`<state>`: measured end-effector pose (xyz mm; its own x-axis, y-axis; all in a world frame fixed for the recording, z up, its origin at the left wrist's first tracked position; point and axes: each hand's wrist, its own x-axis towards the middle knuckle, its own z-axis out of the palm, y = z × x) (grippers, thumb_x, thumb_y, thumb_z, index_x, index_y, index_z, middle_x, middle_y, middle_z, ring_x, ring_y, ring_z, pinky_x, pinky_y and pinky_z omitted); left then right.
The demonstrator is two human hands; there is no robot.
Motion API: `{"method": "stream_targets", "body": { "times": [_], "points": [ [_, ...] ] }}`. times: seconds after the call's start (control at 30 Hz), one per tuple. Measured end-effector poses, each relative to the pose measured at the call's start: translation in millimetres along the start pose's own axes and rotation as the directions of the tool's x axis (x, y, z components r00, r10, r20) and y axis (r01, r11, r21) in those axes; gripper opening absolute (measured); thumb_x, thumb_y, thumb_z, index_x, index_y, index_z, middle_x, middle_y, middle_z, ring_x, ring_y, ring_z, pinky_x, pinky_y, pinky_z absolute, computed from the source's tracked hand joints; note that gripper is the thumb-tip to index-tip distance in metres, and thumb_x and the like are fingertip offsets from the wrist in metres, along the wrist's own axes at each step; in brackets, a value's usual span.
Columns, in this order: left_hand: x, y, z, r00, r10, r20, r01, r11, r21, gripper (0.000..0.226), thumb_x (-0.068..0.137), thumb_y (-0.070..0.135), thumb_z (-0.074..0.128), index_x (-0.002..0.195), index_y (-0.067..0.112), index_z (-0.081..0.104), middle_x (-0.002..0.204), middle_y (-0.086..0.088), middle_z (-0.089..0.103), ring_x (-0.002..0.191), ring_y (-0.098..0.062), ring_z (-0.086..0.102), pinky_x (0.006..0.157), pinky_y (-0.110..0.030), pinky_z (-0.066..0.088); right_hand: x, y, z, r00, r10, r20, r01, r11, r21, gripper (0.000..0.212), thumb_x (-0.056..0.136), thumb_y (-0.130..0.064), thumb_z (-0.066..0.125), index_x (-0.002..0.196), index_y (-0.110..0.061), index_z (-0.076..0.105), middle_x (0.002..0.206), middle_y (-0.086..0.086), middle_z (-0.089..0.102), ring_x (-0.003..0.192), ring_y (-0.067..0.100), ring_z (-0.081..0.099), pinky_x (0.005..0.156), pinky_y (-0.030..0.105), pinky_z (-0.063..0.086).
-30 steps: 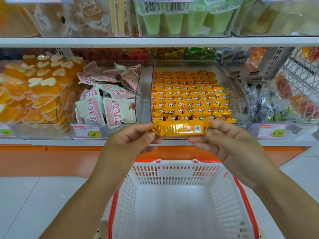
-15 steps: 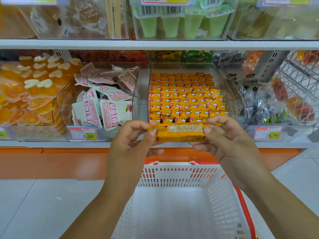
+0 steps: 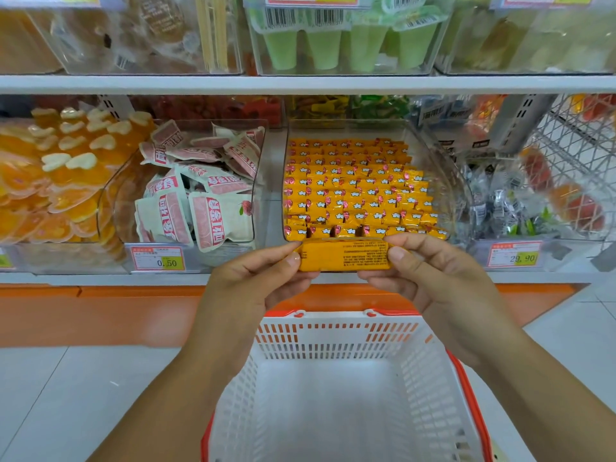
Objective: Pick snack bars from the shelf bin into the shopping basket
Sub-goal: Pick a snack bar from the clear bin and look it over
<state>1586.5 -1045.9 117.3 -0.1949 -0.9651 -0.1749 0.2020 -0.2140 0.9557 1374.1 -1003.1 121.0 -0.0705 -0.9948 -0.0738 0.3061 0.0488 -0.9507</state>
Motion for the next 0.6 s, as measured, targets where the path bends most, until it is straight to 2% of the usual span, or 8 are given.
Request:
{"method": "stream_targets", "body": {
  "times": [0.13,0.2,0.27,0.33,0.43,0.5,0.53,0.6],
  "points": [
    [2,-2,3,1.000,-0.024,0.010,0.023,0.996,0.090,0.026,0.087,0.016,0.062,0.111,0.015,0.071,0.097,-0.007,0.077,0.092,-0.021,0.074,0.075,-0.024,0.060,1,-1,0,0.999,0.016,-0.041,-0.014,0.999,0.031,0.045,0.068,-0.027,0.067,0.106,-0.004,0.062,0.099,0.019,0.074,0.088,0.031,0.074,0.068,0.024,0.059],
    [5,-1,6,0.999,-0.034,-0.009,0.035,0.986,0.164,0.020,0.092,0.023,0.060,0.107,0.016,0.072,0.091,-0.005,0.078,0.088,-0.018,0.075,0.077,-0.025,0.060,2,0,-1,0.999,0.034,-0.040,-0.032,0.998,0.053,0.050,0.065,-0.029,0.071,0.107,-0.004,0.061,0.099,0.019,0.073,0.090,0.031,0.073,0.070,0.025,0.059],
    [9,-1,12,0.999,-0.030,-0.031,0.036,0.978,0.204,0.021,0.092,0.030,0.060,0.097,0.014,0.073,0.083,-0.006,0.077,0.081,-0.018,0.075,0.072,-0.024,0.060,4,2,-3,0.999,0.031,-0.036,-0.030,0.999,0.016,0.060,0.063,-0.033,0.082,0.112,-0.006,0.060,0.101,0.016,0.072,0.093,0.030,0.072,0.074,0.027,0.058],
    [14,0,19,0.999,-0.012,-0.044,0.022,0.969,0.245,0.026,0.093,0.033,0.058,0.087,0.011,0.072,0.074,-0.006,0.075,0.071,-0.018,0.074,0.063,-0.021,0.059,8,5,-8,0.998,0.002,-0.071,-0.006,0.998,-0.060,0.074,0.054,-0.048,0.090,0.111,-0.011,0.060,0.097,0.012,0.072,0.092,0.030,0.071,0.073,0.028,0.056],
    [20,-3,27,0.999,0.021,-0.033,-0.008,0.933,0.360,0.034,0.095,0.037,0.056,0.076,0.010,0.068,0.062,-0.005,0.070,0.055,-0.014,0.068,0.054,-0.018,0.054,13,6,-15,0.989,-0.046,-0.137,0.027,0.990,-0.141,0.066,0.049,-0.060,0.088,0.094,-0.018,0.063,0.090,0.007,0.071,0.090,0.031,0.072,0.067,0.030,0.055],
    [26,-11,30,0.995,0.100,-0.004,-0.084,0.855,0.511,0.040,0.095,0.042,0.053,0.069,0.015,0.065,0.057,-0.003,0.066,0.051,-0.008,0.062,0.053,-0.016,0.049,14,6,-19,0.987,-0.051,-0.152,0.037,0.994,-0.098,0.057,0.046,-0.059,0.089,0.081,-0.023,0.064,0.083,0.005,0.071,0.088,0.033,0.073,0.063,0.029,0.056],
    [30,-17,30,0.985,0.173,0.017,-0.147,0.778,0.611,0.040,0.096,0.045,0.051,0.069,0.018,0.064,0.059,-0.001,0.065,0.055,-0.005,0.061,0.055,-0.014,0.047,14,5,-19,0.985,-0.063,-0.158,0.051,0.996,-0.078,0.049,0.045,-0.057,0.090,0.075,-0.027,0.065,0.077,0.002,0.070,0.086,0.032,0.073,0.062,0.028,0.057],
    [38,-26,31,0.927,0.361,0.101,-0.302,0.561,0.771,0.033,0.100,0.048,0.044,0.087,0.030,0.068,0.084,0.012,0.068,0.083,0.003,0.058,0.071,-0.004,0.041,15,2,-20,0.969,-0.125,-0.212,0.113,0.991,-0.068,0.034,0.053,-0.048,0.086,0.071,-0.030,0.064,0.070,-0.002,0.070,0.078,0.027,0.074,0.064,0.030,0.058]
  ]
}}
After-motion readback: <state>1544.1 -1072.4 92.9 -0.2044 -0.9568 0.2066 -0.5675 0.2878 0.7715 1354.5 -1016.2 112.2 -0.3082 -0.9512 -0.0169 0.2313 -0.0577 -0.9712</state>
